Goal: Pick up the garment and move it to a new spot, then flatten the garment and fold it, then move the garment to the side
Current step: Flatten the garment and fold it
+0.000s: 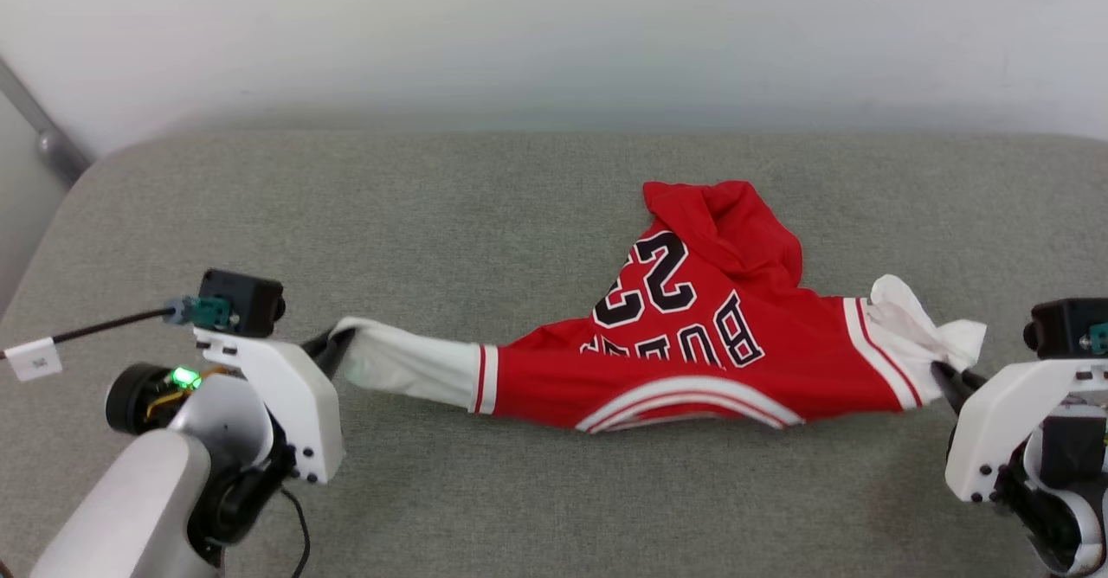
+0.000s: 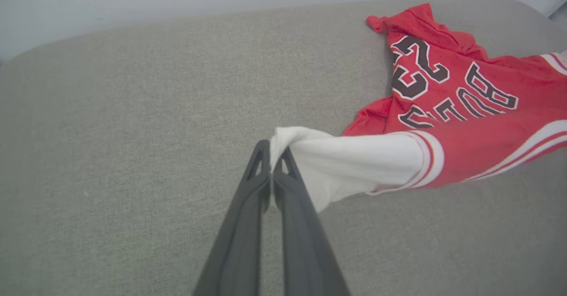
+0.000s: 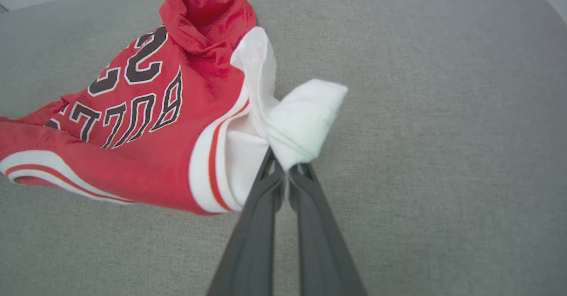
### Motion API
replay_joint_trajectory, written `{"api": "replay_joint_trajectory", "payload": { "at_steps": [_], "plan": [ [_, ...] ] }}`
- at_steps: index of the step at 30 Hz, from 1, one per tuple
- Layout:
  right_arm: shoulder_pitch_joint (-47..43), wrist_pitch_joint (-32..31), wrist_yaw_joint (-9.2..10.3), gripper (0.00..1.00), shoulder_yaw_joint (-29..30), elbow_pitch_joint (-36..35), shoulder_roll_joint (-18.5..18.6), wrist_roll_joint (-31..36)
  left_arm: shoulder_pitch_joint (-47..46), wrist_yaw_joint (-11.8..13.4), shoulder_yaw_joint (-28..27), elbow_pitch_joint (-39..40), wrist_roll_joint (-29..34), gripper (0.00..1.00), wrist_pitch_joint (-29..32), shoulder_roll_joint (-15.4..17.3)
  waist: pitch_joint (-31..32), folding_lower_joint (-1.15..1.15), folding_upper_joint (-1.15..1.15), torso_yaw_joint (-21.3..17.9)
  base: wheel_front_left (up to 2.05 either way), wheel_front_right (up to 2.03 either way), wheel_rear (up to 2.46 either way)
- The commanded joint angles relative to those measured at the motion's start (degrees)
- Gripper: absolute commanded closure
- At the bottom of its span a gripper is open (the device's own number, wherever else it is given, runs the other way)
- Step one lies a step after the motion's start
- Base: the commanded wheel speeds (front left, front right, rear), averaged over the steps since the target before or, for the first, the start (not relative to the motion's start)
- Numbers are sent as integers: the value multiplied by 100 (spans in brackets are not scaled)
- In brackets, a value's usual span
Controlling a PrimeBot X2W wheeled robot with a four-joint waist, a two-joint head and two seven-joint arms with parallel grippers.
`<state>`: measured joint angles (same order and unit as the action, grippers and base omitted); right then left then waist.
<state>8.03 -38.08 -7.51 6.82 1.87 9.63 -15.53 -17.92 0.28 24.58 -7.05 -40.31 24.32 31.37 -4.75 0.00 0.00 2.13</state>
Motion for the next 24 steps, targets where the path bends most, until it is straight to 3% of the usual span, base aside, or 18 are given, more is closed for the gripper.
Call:
{"api": "replay_joint_trajectory", "payload": {
  "at_steps": [1, 5, 9, 24],
  "plan": [
    [218, 109, 3, 100, 3, 42, 70, 39, -232, 120, -99, 83, 90, 100, -157, -67, 177, 0, 0, 126, 0, 0, 0],
    [673, 382, 4, 100, -19, 204, 199, 115, -779, 295, -284, 35, 227, 100, -450, -206, 293, 0, 0, 185, 0, 0, 0],
    [1278, 578, 4, 100, -53, 474, 334, 206, -1453, 296, -405, -284, 328, 100, -688, -320, 294, 0, 0, 187, 0, 0, 0],
    [4293, 1038, 5, 100, -166, 1400, 602, 486, -4539, -332, -654, -2006, 679, 100, -1856, -514, -894, 0, 0, 63, 0, 0, 0]
  ]
}}
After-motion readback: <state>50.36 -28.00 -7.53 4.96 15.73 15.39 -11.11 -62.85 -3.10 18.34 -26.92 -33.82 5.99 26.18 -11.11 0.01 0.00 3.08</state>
